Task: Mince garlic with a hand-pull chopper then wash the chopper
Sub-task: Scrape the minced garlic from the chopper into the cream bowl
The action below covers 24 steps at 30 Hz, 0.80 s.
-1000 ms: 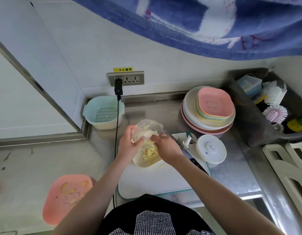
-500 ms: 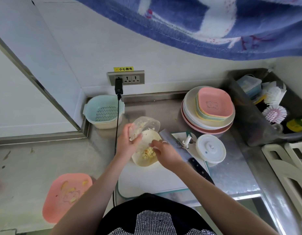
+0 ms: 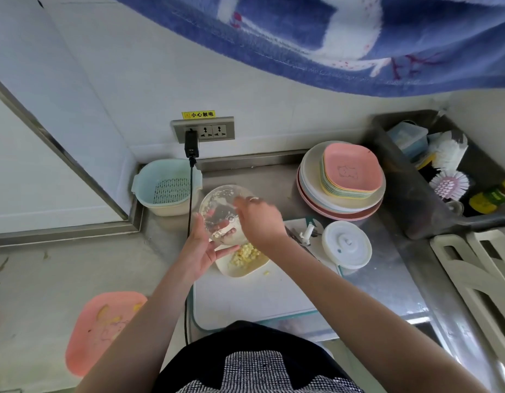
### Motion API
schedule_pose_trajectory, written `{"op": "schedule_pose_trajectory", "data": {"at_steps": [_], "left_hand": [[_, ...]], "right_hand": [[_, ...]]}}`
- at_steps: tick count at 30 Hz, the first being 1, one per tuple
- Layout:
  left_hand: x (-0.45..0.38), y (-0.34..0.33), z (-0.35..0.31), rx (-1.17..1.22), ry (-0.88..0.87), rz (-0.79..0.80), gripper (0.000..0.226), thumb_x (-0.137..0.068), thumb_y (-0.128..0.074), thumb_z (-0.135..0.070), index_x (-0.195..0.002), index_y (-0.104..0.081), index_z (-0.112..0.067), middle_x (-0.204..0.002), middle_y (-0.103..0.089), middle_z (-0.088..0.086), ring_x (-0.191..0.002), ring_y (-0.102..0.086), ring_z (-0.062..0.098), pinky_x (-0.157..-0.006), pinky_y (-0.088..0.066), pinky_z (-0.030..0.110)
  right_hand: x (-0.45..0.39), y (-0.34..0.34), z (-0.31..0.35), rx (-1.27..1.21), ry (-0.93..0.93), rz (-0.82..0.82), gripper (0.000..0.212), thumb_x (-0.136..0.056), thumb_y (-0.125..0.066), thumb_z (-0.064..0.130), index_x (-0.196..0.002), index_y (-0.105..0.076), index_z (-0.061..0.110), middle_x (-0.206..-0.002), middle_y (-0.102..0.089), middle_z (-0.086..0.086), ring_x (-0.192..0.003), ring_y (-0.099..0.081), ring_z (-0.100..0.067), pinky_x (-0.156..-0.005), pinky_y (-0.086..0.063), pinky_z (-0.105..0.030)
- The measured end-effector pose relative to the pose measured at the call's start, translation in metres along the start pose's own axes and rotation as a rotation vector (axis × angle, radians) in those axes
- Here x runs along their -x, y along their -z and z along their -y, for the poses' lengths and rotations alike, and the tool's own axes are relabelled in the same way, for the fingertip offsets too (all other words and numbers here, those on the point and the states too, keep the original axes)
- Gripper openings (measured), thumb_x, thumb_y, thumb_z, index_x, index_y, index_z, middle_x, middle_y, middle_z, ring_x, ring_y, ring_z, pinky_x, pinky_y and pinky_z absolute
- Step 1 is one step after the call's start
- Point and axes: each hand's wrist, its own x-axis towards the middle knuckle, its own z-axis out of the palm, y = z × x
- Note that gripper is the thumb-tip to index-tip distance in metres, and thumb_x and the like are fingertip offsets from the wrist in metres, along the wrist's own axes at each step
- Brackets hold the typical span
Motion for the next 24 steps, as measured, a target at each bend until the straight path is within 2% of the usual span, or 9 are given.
{"op": "schedule_pose_trajectory", "data": {"at_steps": [3, 7, 9, 14, 15, 17, 19, 23, 24], "left_hand": [[0.002, 0.004, -0.002, 0.019, -0.009, 0.046, 0.055, -0.095, -0.017, -0.061, -0.125, -0.049, -0.028, -0.116, -0.066, 0.009, -0.105, -0.065, 0.026, -0.070, -0.059, 0.046], [0.004, 0.004, 0.002, 0.072, 0.052, 0.066, 0.062, -0.094, -0.024, -0.060, -0.132, -0.044, -0.016, -0.127, -0.059, 0.014, -0.112, -0.062, 0.033, -0.077, -0.056, 0.056], [0.005, 0.004, 0.003, 0.072, 0.050, 0.103, 0.063, -0.094, -0.024, -0.060, -0.136, -0.042, -0.016, -0.130, -0.058, 0.016, -0.114, -0.061, 0.033, -0.079, -0.056, 0.054], [0.000, 0.013, 0.000, 0.039, 0.047, 0.197, 0.074, -0.089, -0.012, -0.069, -0.143, -0.036, -0.024, -0.143, -0.049, 0.011, -0.124, -0.053, 0.029, -0.081, -0.056, 0.050], [0.000, 0.013, 0.000, 0.041, 0.051, 0.213, 0.076, -0.088, -0.012, -0.071, -0.144, -0.034, -0.024, -0.144, -0.047, 0.011, -0.125, -0.052, 0.030, -0.080, -0.056, 0.051], [0.000, 0.010, 0.001, 0.041, 0.062, 0.219, 0.076, -0.089, -0.012, -0.070, -0.142, -0.036, -0.022, -0.140, -0.051, 0.011, -0.117, -0.059, 0.030, -0.082, -0.053, 0.053], [0.002, 0.005, 0.002, 0.049, 0.054, 0.218, 0.067, -0.093, -0.012, -0.065, -0.139, -0.037, -0.024, -0.137, -0.055, 0.009, -0.109, -0.063, 0.029, -0.087, -0.049, 0.055], [0.001, 0.002, -0.001, 0.102, 0.061, 0.234, 0.063, -0.097, -0.016, -0.061, -0.144, -0.032, -0.023, -0.138, -0.053, 0.009, -0.109, -0.063, 0.031, -0.083, -0.048, 0.054], [0.002, 0.001, -0.002, 0.091, 0.058, 0.238, 0.063, -0.097, -0.017, -0.060, -0.144, -0.032, -0.022, -0.138, -0.053, 0.011, -0.111, -0.061, 0.031, -0.083, -0.049, 0.054]], "right_hand": [[0.001, 0.002, 0.002, 0.113, 0.224, 0.184, 0.031, -0.093, -0.051, 0.010, -0.120, -0.056, 0.025, -0.104, -0.068, 0.002, -0.097, -0.060, -0.022, -0.079, -0.032, -0.028], [-0.005, 0.010, 0.002, 0.229, 0.069, -0.005, 0.025, -0.090, -0.049, 0.007, -0.110, -0.057, 0.019, -0.095, -0.067, -0.001, -0.090, -0.061, -0.024, -0.072, -0.023, -0.027], [-0.008, 0.015, 0.012, 0.219, 0.028, -0.015, 0.021, -0.090, -0.049, 0.008, -0.107, -0.056, 0.016, -0.091, -0.066, -0.001, -0.087, -0.061, -0.023, -0.072, -0.025, -0.027], [0.015, 0.012, 0.022, 0.344, 0.348, 0.150, 0.042, -0.081, -0.064, 0.014, -0.122, -0.053, 0.016, -0.103, -0.068, -0.002, -0.099, -0.061, -0.025, -0.095, -0.035, -0.033], [0.016, 0.011, 0.021, 0.385, 0.338, 0.164, 0.044, -0.075, -0.071, 0.017, -0.117, -0.057, 0.018, -0.096, -0.070, -0.001, -0.092, -0.064, -0.023, -0.091, -0.038, -0.031], [0.012, 0.010, 0.019, 0.410, 0.215, 0.082, 0.047, -0.045, -0.085, 0.022, -0.089, -0.068, 0.020, -0.062, -0.066, 0.004, -0.059, -0.064, -0.016, -0.068, -0.043, -0.024], [0.006, 0.015, 0.023, 0.350, 0.122, -0.040, 0.044, -0.027, -0.081, 0.013, -0.068, -0.066, 0.018, -0.042, -0.053, 0.006, -0.037, -0.053, -0.014, -0.054, -0.037, -0.020], [0.001, 0.024, 0.027, 0.224, -0.071, -0.073, 0.030, -0.064, -0.061, -0.002, -0.092, -0.060, 0.007, -0.068, -0.066, -0.002, -0.059, -0.064, -0.023, -0.065, -0.033, -0.028], [0.001, 0.022, 0.030, 0.201, -0.079, -0.095, 0.030, -0.064, -0.060, -0.003, -0.092, -0.059, 0.005, -0.068, -0.067, -0.005, -0.059, -0.065, -0.024, -0.065, -0.036, -0.029]]}}
